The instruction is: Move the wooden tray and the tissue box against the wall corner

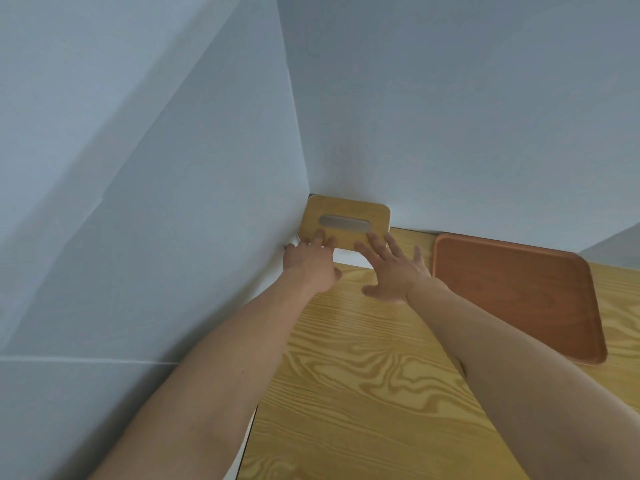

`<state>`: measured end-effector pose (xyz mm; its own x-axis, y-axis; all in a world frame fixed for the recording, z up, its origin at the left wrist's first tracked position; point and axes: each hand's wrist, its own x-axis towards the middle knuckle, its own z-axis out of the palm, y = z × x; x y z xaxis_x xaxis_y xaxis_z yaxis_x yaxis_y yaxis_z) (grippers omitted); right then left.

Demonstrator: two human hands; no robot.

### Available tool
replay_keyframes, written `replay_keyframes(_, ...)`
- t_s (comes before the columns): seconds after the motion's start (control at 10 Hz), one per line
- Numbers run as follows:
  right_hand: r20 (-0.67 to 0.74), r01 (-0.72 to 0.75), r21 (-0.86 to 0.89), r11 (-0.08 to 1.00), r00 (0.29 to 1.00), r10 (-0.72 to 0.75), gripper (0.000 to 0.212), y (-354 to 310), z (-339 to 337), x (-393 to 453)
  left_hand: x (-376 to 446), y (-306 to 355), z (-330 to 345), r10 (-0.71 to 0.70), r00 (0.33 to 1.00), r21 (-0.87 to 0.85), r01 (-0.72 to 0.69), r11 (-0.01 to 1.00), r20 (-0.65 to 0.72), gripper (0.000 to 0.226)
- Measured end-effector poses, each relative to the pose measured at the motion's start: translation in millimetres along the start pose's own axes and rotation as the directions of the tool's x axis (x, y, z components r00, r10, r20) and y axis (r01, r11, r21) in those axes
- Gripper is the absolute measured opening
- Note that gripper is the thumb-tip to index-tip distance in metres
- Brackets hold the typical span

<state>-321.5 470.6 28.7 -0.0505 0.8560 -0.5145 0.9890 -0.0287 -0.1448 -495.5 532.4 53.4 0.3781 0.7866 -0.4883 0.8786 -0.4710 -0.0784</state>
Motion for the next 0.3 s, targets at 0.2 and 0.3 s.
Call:
replay_keyframes(0.2,-0.186,0.058,0.008,0.998,0.981,-0.056,0.070,-4.7,-17.0,-17.5,-14.3,-12.4,-0.9,0.040,0.999,-0.106,-0.040,0.994,0.000,0.068)
replay_keyframes(0.3,-0.206,0.075,-0.022,0.997,0.975,-0.078,0.059,-7.6,-13.7,-30.9,-26.4,-14.8,6.7,0.063,0.998,-0.161,-0.060,0.985,0.008,0.063)
